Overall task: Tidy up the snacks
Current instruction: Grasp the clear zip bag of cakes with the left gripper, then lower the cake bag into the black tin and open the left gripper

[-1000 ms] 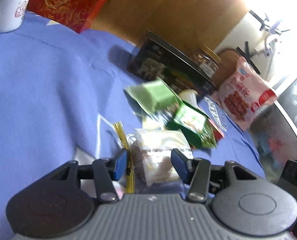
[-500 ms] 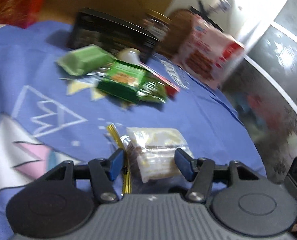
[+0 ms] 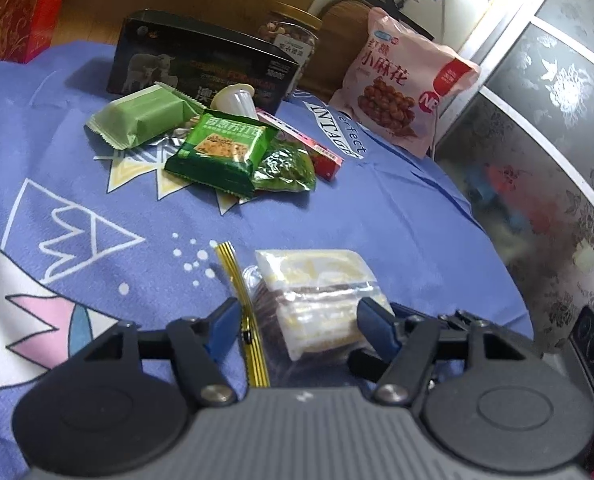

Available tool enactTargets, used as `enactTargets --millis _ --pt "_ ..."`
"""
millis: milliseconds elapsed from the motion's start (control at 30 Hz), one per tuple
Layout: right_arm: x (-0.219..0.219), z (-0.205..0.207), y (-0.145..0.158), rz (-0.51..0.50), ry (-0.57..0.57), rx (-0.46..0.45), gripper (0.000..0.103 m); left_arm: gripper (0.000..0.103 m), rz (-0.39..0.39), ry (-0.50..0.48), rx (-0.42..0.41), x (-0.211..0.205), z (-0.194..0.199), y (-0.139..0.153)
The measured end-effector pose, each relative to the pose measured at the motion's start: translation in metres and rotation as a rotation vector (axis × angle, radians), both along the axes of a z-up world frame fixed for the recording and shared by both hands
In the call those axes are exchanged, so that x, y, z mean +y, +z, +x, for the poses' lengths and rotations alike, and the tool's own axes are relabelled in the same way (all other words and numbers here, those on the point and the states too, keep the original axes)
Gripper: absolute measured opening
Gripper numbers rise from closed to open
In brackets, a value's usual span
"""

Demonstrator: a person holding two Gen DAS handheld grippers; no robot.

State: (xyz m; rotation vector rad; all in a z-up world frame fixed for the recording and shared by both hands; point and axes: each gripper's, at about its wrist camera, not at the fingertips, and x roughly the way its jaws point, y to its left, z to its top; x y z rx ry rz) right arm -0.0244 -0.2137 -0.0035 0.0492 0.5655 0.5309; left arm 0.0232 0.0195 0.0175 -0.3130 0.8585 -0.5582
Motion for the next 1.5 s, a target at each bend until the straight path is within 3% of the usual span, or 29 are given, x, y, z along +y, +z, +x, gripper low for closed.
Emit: enactTargets --millis 67,267,333,600,800,1000,1133,1400,1500 --pt "0.005 -0.001 0.000 -0.020 0.021 -0.016 0.063 0.062 0.005 -0.007 -0.007 -0.002 0.000 0.000" --pt "0.017 -0.002 -0.001 -0.059 0.064 -0.049 0.046 0.058 -0.016 -0.017 -0.013 -0.001 0.002 -0.002" --pt "0.019 -0.002 0.000 -0.061 0.064 -0.057 0.044 0.054 -0.033 -0.016 -0.013 0.002 0.004 -0.002" --pt "0.034 0.018 0.017 -0.059 0.102 -0.121 0.039 0.054 -0.056 0.042 -0.077 0.020 0.022 0.021" --pt "0.047 0.064 0.040 -0.048 0.120 -0.173 0.039 0.054 -0.056 0.089 -0.149 0.032 0.064 0.047" --pt "0.058 0.125 0.062 -0.053 0.113 -0.231 0.039 0.054 -0.048 0.126 -0.216 0.034 0.129 0.074" --pt "0.061 0.177 0.074 -0.023 0.099 -0.224 0.039 0.054 -0.026 0.163 -0.252 0.033 0.179 0.086" --pt "0.075 0.246 0.064 -0.058 0.073 -0.157 0.043 0.055 -0.014 0.214 -0.207 0.034 0.247 0.063" --pt "0.079 0.253 0.060 -0.095 0.022 -0.166 0.048 0.061 0.003 0.239 -0.205 0.034 0.254 0.055"
